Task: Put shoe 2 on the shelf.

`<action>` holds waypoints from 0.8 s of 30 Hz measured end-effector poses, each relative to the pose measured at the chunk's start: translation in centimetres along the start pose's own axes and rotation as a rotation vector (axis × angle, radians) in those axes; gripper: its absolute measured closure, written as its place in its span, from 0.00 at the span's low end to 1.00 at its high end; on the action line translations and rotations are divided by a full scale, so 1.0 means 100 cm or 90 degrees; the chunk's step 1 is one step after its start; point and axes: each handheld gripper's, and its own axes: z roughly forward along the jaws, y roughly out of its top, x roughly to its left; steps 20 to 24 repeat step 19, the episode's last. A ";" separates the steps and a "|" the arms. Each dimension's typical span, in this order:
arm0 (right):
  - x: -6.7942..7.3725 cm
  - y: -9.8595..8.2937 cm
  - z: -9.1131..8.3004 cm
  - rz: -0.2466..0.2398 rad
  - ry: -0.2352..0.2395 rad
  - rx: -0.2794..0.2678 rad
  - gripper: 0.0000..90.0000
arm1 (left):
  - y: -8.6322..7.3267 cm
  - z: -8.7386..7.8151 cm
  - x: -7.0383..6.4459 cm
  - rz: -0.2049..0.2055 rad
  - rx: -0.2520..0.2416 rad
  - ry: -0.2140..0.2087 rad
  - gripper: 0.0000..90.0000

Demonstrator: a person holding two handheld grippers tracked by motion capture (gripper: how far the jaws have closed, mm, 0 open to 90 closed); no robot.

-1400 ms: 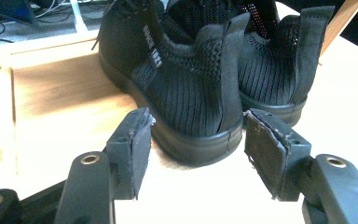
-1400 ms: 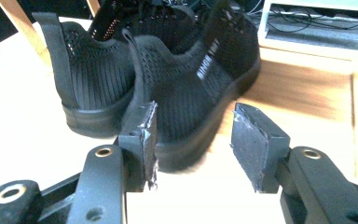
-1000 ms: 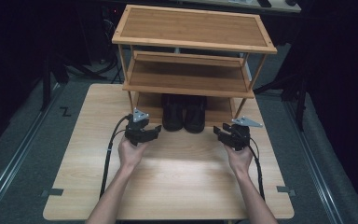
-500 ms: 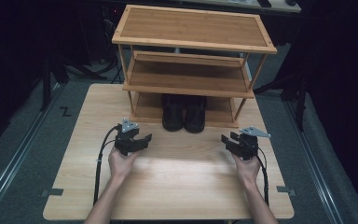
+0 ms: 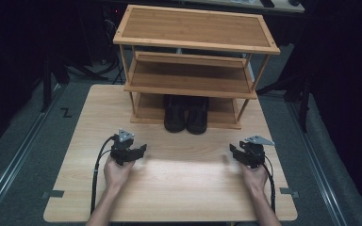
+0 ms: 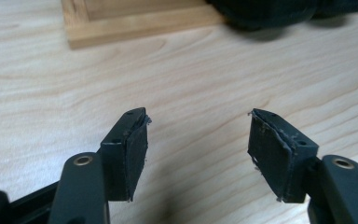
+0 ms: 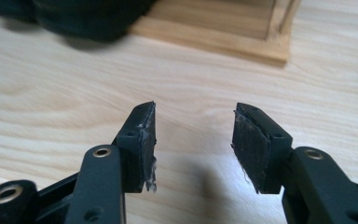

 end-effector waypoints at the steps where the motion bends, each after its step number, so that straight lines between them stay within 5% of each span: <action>1: -0.001 -0.002 0.001 -0.004 -0.006 0.004 0.54 | -0.002 0.001 0.000 0.002 0.004 0.005 0.42; 8: 0.001 -0.008 0.009 -0.038 -0.040 0.043 0.51 | -0.009 0.007 0.001 0.016 0.035 0.034 0.42; 11: 0.002 -0.013 0.014 -0.047 -0.041 0.052 0.49 | -0.011 0.009 -0.001 0.026 0.023 0.044 0.41; 14: -0.004 -0.015 0.013 -0.016 -0.019 0.051 0.48 | -0.012 0.009 -0.001 0.024 0.023 0.046 0.39; 24: -0.005 -0.016 0.012 -0.016 -0.020 0.053 0.47 | -0.011 0.009 -0.001 0.026 0.024 0.042 0.37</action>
